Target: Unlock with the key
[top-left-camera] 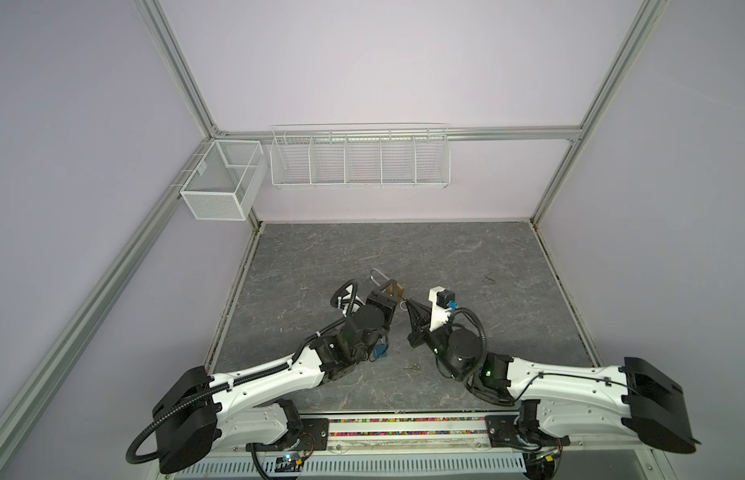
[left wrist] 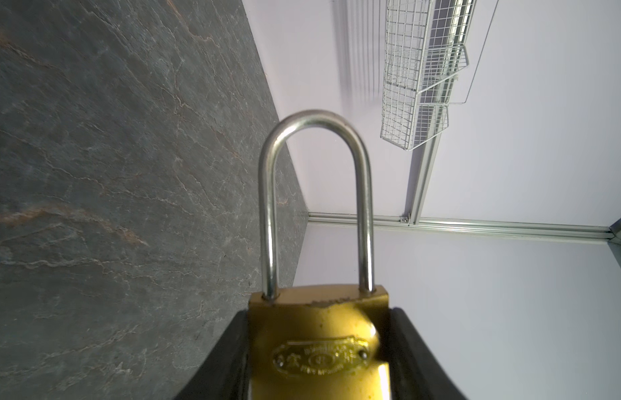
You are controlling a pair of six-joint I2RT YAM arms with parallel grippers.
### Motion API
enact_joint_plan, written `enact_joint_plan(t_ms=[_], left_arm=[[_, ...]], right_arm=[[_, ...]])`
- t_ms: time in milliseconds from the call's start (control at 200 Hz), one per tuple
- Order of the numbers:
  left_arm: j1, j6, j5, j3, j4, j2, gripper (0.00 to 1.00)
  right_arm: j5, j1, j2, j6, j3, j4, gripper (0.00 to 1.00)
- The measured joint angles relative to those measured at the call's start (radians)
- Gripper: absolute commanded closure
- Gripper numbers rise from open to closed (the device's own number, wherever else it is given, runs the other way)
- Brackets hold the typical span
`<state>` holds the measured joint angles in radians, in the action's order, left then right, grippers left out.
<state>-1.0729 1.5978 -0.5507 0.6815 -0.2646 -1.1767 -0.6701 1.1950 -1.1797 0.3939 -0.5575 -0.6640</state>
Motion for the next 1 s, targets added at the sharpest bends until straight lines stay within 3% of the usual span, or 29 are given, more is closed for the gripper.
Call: enact_joint_plan(t_ms=[655,1000], left_arm=[[0.0,-0.055,-0.026,0.026,-0.028,-0.005,1.0],[0.006,-0.026,-0.023,0.046,-0.084,-0.029,1.0]], right_arm=[[0.043,-0.018,0.01,0.056,-0.026,0.014,0.94],[0.085,-0.058,0.038,-0.018,-0.093,0.105,0.94]])
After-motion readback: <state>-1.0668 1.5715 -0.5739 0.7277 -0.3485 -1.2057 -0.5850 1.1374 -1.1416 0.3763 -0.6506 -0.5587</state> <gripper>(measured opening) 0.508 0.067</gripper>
